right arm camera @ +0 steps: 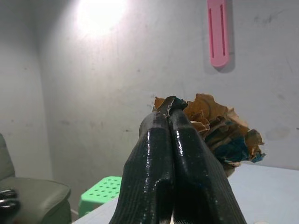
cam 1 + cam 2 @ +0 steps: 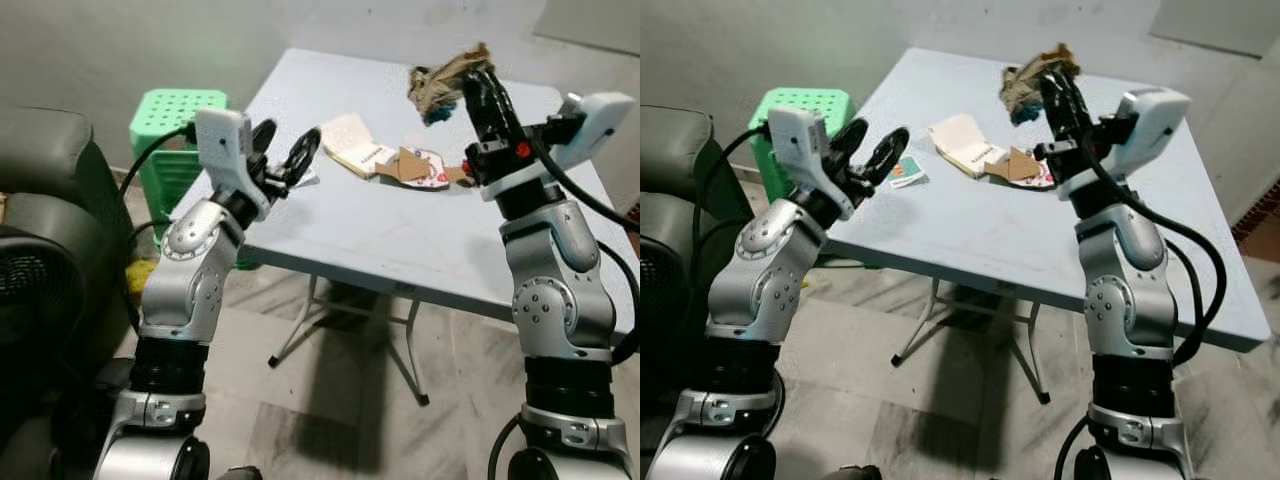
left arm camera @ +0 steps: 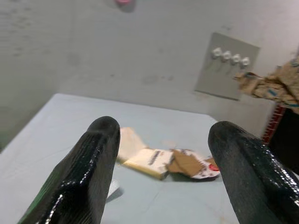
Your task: Picking trash to rubbish bin
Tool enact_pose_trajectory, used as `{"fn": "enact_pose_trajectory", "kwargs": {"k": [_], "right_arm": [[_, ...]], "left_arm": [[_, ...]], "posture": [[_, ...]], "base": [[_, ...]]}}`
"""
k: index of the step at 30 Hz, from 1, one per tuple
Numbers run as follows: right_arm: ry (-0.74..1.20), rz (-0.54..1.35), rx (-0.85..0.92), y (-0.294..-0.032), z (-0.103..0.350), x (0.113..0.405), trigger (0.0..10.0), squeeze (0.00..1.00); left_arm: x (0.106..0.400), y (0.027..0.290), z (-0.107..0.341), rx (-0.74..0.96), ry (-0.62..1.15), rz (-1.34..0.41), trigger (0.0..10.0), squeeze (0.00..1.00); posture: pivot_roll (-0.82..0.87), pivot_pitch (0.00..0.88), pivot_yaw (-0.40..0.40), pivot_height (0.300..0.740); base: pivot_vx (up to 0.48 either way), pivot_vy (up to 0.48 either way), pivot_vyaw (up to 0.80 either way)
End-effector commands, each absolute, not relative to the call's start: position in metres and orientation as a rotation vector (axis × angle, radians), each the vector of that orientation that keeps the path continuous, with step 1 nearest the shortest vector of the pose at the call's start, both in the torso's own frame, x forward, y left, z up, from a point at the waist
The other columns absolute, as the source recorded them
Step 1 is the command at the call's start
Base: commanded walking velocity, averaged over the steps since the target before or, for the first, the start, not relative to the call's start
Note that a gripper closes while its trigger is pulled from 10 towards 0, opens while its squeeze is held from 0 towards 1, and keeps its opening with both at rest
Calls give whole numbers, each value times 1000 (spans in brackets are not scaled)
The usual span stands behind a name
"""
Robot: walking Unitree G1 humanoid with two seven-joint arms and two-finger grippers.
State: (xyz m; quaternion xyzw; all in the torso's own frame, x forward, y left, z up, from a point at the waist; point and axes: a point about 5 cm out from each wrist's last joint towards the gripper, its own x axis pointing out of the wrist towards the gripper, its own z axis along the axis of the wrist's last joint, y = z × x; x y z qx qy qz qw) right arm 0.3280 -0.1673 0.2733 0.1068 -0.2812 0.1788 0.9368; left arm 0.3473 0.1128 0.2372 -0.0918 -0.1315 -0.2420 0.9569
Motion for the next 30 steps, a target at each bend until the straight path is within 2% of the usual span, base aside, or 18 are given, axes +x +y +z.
{"fn": "enact_pose_trajectory", "kwargs": {"k": [1,6,7,8,9,18,23,30], "right_arm": [[-562,311,216,-175,266,327,10000,0],[-516,273,206,-179,249,325,10000,0],[-510,271,205,-179,247,324,10000,0],[-507,270,205,-179,246,324,10000,0],[-500,263,204,-180,244,323,10000,0],[-454,193,187,-190,228,320,10000,0],[-382,119,132,-199,208,317,10000,0],[-322,64,96,-207,187,307,10000,0]], "left_arm": [[344,115,235,-179,-262,-473,10000,1000],[338,119,213,-190,-201,-436,10000,1000],[337,120,210,-197,-191,-428,10000,922],[337,120,209,-202,-184,-422,10000,922],[336,121,205,-189,-172,-410,10000,0],[330,125,183,-170,-113,-332,10000,0],[331,134,167,-111,-48,-233,10000,0],[327,144,153,-93,8,-193,10000,0]], "posture": [[24,23,-62,740],[22,14,-66,740],[22,14,-66,740],[22,14,-66,740],[23,12,-67,740],[21,3,-74,740],[18,2,-69,740],[10,12,-52,740]], "base": [[0,0,0],[0,0,0],[0,0,0],[0,0,0],[0,0,0],[0,0,0],[0,0,0],[0,0,0]]}}
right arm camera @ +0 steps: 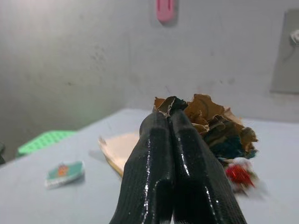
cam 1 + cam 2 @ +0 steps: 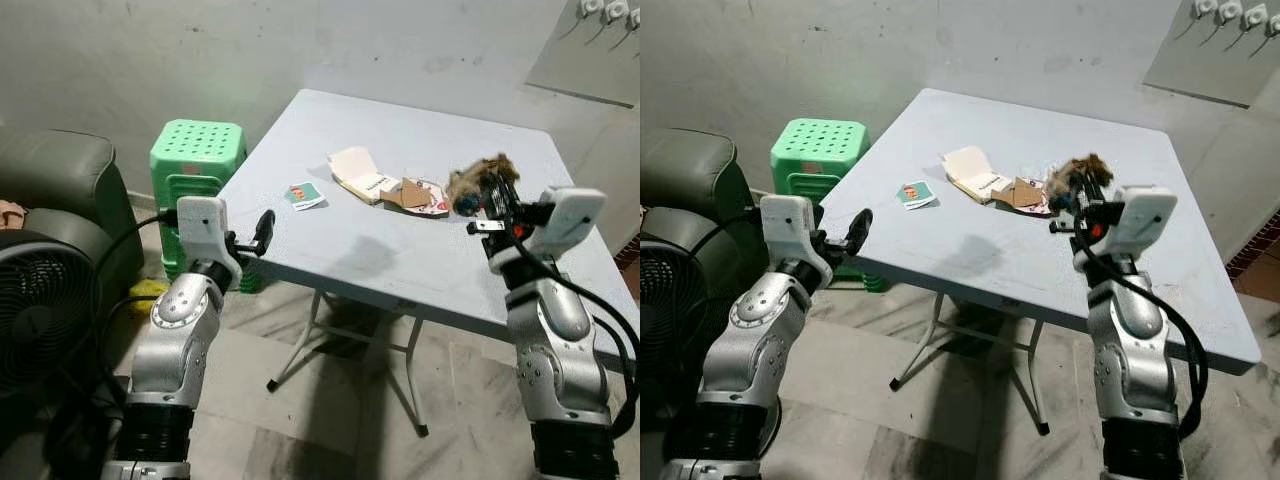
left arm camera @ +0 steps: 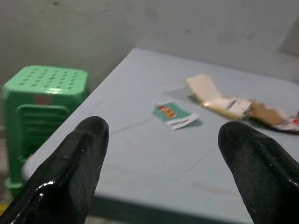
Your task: Picking trash to rubbish bin
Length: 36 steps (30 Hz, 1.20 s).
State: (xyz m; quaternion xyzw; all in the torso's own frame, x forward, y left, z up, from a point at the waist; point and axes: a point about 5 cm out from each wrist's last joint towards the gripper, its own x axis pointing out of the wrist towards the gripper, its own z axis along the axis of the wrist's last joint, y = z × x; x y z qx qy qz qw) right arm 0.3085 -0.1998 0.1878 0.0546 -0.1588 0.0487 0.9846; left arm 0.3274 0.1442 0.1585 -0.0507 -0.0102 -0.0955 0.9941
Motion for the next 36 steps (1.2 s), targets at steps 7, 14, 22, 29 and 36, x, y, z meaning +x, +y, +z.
{"fn": "enact_pose_trajectory", "kwargs": {"k": [7,14,22,29,36], "right_arm": [[-245,-24,50,-215,169,299,10000,0],[-212,-65,43,-219,165,299,10000,0],[-202,-73,15,-213,163,300,10000,0],[-204,-84,-3,-212,164,303,10000,0],[-204,-99,-27,-209,162,300,10000,0]], "left_arm": [[324,143,151,-104,10,-209,10000,0],[329,142,152,-79,4,-199,10000,0],[335,137,152,-72,-7,-197,10000,0],[339,132,155,-108,-15,-231,10000,0],[341,133,154,-132,-3,-256,10000,0]], "posture": [[-3,26,-33,740],[-19,23,-31,740],[-34,0,-37,740],[-41,0,-30,740],[-51,0,-25,740]], "base": [[0,0,0],[0,0,-275],[0,0,-713],[0,0,-707],[0,0,-702]]}}
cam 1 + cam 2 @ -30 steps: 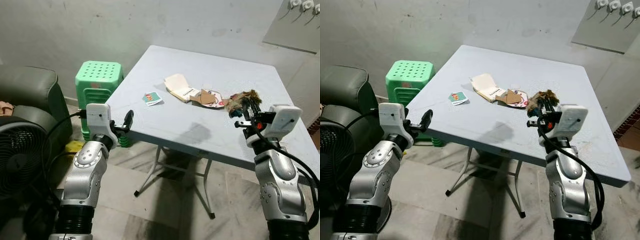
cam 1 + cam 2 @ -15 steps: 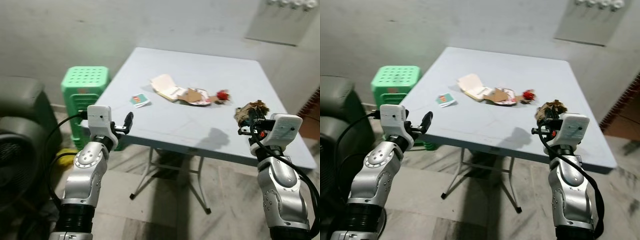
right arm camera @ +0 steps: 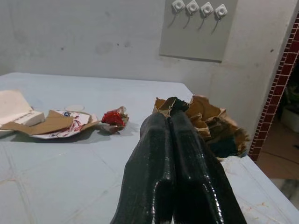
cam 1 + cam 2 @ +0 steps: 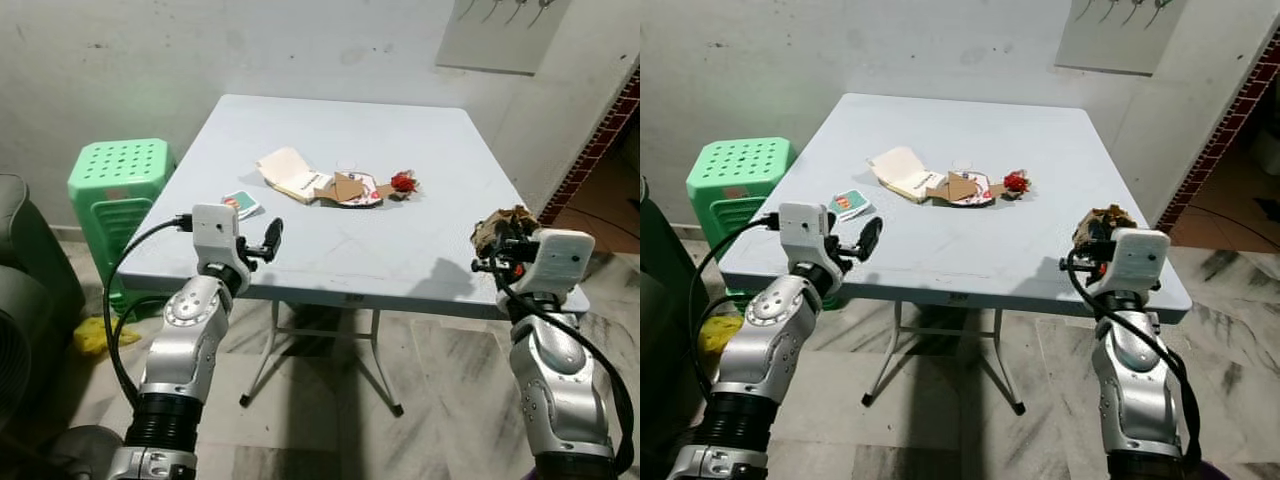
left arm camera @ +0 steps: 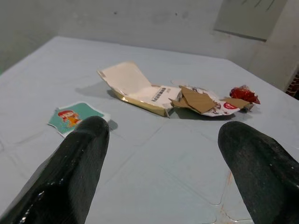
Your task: Picking trash to rubbish bin
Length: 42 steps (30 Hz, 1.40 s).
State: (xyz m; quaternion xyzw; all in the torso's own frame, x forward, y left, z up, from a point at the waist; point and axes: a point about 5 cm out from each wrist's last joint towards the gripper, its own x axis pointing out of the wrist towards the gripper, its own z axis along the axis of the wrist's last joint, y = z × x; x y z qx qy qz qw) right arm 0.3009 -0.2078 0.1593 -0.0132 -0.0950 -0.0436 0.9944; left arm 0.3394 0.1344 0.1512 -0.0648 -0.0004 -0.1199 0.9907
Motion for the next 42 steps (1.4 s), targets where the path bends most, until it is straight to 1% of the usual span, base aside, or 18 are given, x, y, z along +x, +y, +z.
{"fn": "enact_pose_trajectory", "kwargs": {"k": [1,3,4,5,6,10,18,29,32,35,38,39,42], "right_arm": [[-209,-80,-23,-204,163,299,10000,0],[-211,-74,-22,-202,163,299,10000,0],[-204,-79,-10,-202,162,299,10000,0],[-200,-77,-11,-201,161,298,10000,0],[-196,-75,-13,-200,159,297,10000,0],[-188,-74,-18,-200,157,297,10000,0],[-188,-74,-16,-198,159,300,10000,0],[-182,-80,-19,-200,157,297,10000,0],[-183,-83,-23,-201,158,297,10000,0],[-182,-86,-22,-202,158,297,10000,0],[-183,-88,-22,-202,158,296,10000,0],[-184,-89,-23,-202,159,297,10000,0],[-183,-92,-20,-203,159,297,10000,0]], "left_arm": [[342,133,151,-140,16,-249,10000,0],[342,132,150,-131,22,-254,10000,0],[343,131,150,-158,15,-248,10000,0],[343,130,150,-171,16,-247,10000,0],[342,128,151,-138,0,-252,10000,0],[340,124,151,-158,-4,-266,10000,0],[340,124,144,-107,15,-246,10000,0],[340,121,145,-121,14,-271,10000,0],[340,117,145,-103,11,-290,10000,0],[341,115,145,-126,21,-299,10000,0],[340,114,145,-109,24,-316,10000,0],[341,114,146,-139,19,-313,10000,0],[342,111,145,-151,51,-310,10000,0]], "posture": [[-55,0,-25,740],[-55,0,-28,740],[-54,0,-28,740],[-52,0,-31,740],[-52,0,-31,740],[-51,0,-38,740],[-50,0,-39,740],[-58,0,-39,740],[-65,0,-39,740],[-67,0,-38,740],[-67,0,-38,740],[-69,0,-36,740],[-72,0,-34,740]], "base": [[0,-480,-694],[0,-480,-694],[0,-480,-688],[0,0,-681],[0,0,-681],[0,0,-681],[0,0,-672],[0,0,-664],[0,0,-665],[0,0,-665],[0,-480,-663],[0,-480,-663],[0,0,-650]]}}
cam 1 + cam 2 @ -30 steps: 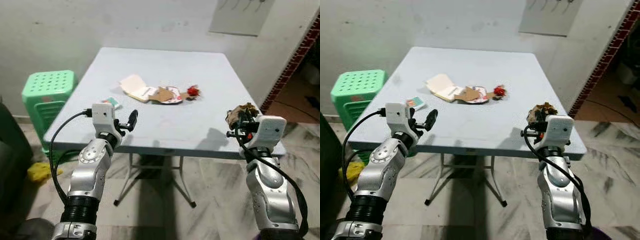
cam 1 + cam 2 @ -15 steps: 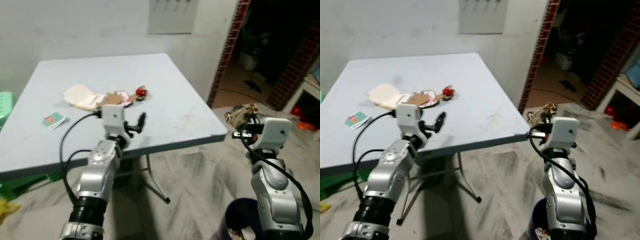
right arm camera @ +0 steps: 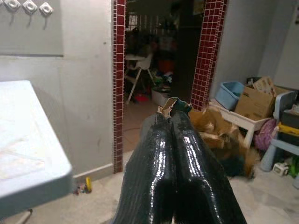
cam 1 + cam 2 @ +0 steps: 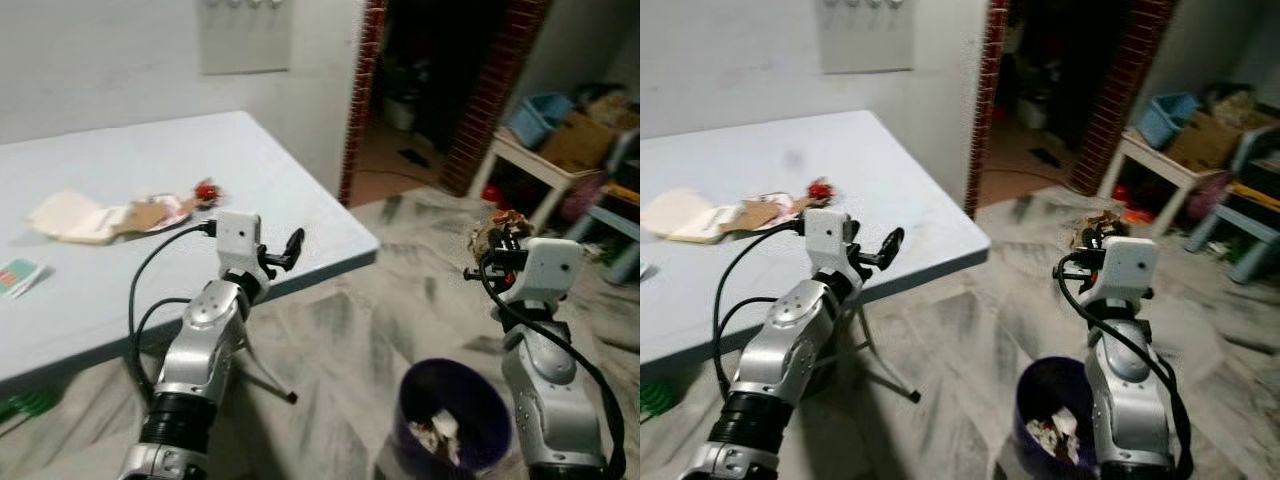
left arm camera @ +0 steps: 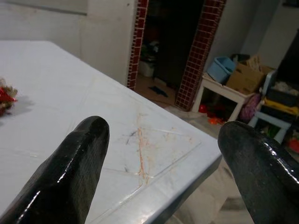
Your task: Picking trash to rubbish bin
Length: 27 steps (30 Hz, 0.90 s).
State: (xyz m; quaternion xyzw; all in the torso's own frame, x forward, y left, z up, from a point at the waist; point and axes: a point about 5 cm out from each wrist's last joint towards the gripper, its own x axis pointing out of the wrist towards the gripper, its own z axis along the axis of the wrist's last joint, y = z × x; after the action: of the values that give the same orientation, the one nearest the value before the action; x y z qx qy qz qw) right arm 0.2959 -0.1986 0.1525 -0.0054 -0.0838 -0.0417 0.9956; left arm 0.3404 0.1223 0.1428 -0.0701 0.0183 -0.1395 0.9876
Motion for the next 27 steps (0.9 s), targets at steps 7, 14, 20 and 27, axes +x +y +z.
{"fn": "enact_pose_trajectory", "kwargs": {"k": [7,14,20,27], "right_arm": [[-181,-105,-16,-206,159,296,10000,0],[-190,-128,11,-210,159,295,10000,0],[-164,-170,86,-216,158,293,10000,0],[-144,-215,76,-222,156,292,10000,0]], "left_arm": [[343,105,147,-135,73,-324,10000,0],[346,106,147,-128,96,-302,10000,0],[346,103,148,-116,95,-300,10000,0],[349,103,144,-135,152,-311,10000,0]], "posture": [[-76,0,-30,740],[-82,0,-25,740],[-90,0,-19,740],[-101,0,-10,740]], "base": [[0,0,-591],[0,0,-480],[0,0,0],[0,0,0]]}}
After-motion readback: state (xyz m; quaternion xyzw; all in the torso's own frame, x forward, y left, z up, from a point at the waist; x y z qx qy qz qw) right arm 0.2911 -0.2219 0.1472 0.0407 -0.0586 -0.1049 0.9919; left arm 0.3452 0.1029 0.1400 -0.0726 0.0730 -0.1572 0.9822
